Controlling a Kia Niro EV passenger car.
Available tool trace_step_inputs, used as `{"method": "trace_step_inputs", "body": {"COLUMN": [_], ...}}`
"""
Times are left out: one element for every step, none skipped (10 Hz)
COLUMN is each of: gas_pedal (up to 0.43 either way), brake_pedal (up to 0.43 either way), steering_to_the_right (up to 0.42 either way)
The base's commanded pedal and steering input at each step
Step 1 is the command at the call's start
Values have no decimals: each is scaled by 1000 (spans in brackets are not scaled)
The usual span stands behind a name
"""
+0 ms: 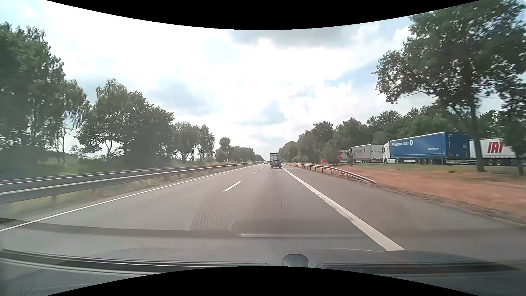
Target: Follow the waypoints while adhering to traffic rules and regulations
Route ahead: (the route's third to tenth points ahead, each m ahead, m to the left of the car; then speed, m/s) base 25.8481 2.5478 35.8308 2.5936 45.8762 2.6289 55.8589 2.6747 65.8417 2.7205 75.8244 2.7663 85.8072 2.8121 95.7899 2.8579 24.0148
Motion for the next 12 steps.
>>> {"method": "trace_step_inputs", "body": {"gas_pedal": [240,248,248,248,248,248,248,248,248,248,248,248], "brake_pedal": [0,0,0,0,0,0,0,0,0,0,0,0], "steering_to_the_right": [-3,-4,-3,-4,-4,-4,-4,-4,-3,-2,-2,-2]}}
